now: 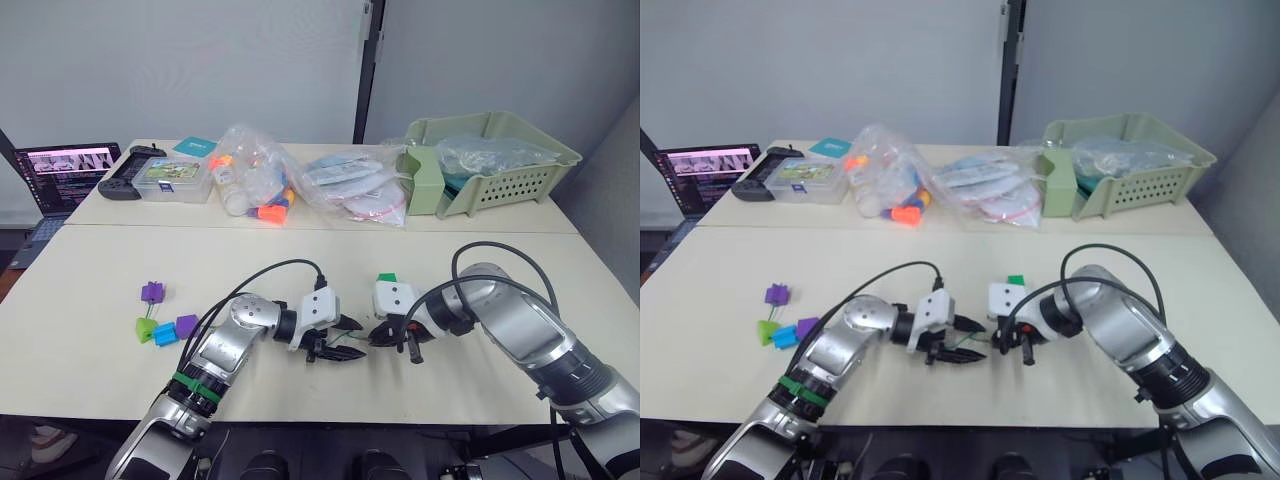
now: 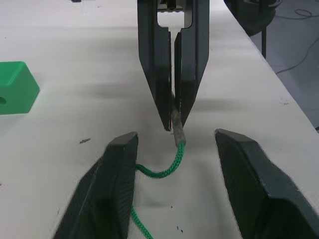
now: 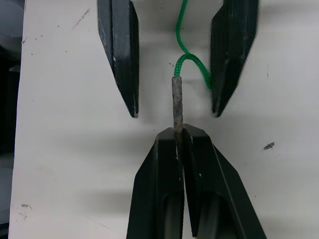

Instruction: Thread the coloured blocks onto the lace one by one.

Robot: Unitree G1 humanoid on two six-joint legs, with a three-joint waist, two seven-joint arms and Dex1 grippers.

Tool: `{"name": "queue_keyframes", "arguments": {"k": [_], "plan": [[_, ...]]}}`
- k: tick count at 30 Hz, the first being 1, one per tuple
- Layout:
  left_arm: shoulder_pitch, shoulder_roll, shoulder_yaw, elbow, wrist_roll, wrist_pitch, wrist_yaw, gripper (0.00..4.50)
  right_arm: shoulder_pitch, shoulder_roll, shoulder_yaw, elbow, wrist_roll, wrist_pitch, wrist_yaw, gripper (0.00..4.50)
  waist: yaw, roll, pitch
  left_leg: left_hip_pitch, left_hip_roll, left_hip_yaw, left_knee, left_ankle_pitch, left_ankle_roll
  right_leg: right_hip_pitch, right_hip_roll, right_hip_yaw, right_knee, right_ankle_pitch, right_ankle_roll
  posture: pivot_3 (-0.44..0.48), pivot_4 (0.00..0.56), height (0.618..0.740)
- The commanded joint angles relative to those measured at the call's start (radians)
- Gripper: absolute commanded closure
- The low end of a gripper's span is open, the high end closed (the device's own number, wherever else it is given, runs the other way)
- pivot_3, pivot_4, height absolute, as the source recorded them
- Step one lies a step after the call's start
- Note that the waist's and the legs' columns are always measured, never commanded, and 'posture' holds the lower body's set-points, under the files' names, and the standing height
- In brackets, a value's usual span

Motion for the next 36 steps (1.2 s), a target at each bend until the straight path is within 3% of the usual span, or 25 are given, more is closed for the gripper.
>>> {"name": "queue_keyframes", "arguments": {"k": [1, 4, 21, 26, 30, 36], "plan": [[-0.013, -0.011, 0.011, -0.023, -0.018, -0.003, -0.002, 3.59, -0.019, -0.013, -0.022, -0.02, 0.005, 0.008, -0.003, 4.5, 0.0, 0.0, 0.0, 0.0, 0.0, 0.0, 0.0, 0.0, 0.0, 0.0, 0.0, 0.0, 0.0, 0.0, 0.0, 0.0, 0.15, 0.737], [-0.016, -0.013, 0.013, -0.026, -0.022, 0.003, -0.006, 4.48, -0.019, -0.014, -0.023, -0.022, 0.006, 0.01, -0.004, 4.5, 0.0, 0.0, 0.0, 0.0, 0.0, 0.0, 0.0, 0.0, 0.0, 0.0, 0.0, 0.0, 0.0, 0.0, 0.0, 0.0, 0.15, 0.737], [-0.027, -0.019, 0.017, -0.012, -0.02, -0.002, -0.01, 4.48, -0.016, -0.029, -0.032, -0.031, 0.013, 0.023, -0.01, 4.5, 0.0, 0.0, 0.0, 0.0, 0.0, 0.0, 0.0, 0.0, 0.0, 0.0, 0.0, 0.0, 0.0, 0.0, 0.0, 0.0, 0.15, 0.737], [-0.026, -0.01, 0.026, -0.002, -0.014, -0.011, -0.003, 4.5, 0.005, -0.09, -0.1, -0.055, 0.057, 0.042, 0.005, 2.85, 0.003, 0.0, 0.0, 0.0, 0.0, 0.0, 0.0, 0.0, 0.0, 0.0, 0.0, 0.0, 0.0, 0.0, 0.0, 0.0, 0.15, 0.737], [-0.029, 0.009, 0.038, 0.013, -0.005, -0.024, 0.002, 4.5, 0.061, -0.127, -0.243, -0.068, 0.158, 0.061, 0.007, 1.51, 0.001, 0.0, 0.0, 0.0, 0.0, -0.001, 0.0, 0.0, 0.0, 0.0, 0.0, 0.0, -0.001, 0.0, 0.0, 0.0, 0.15, 0.737], [-0.024, 0.027, 0.052, 0.018, -0.009, -0.028, -0.001, 4.5, 0.166, -0.128, -0.372, -0.045, 0.203, 0.034, -0.072, 1.51, 0.001, 0.0, 0.0, 0.0, 0.001, -0.001, 0.0, 0.0, 0.0, 0.0, 0.001, 0.0, -0.001, 0.0, 0.0, 0.0, 0.15, 0.737]]}}
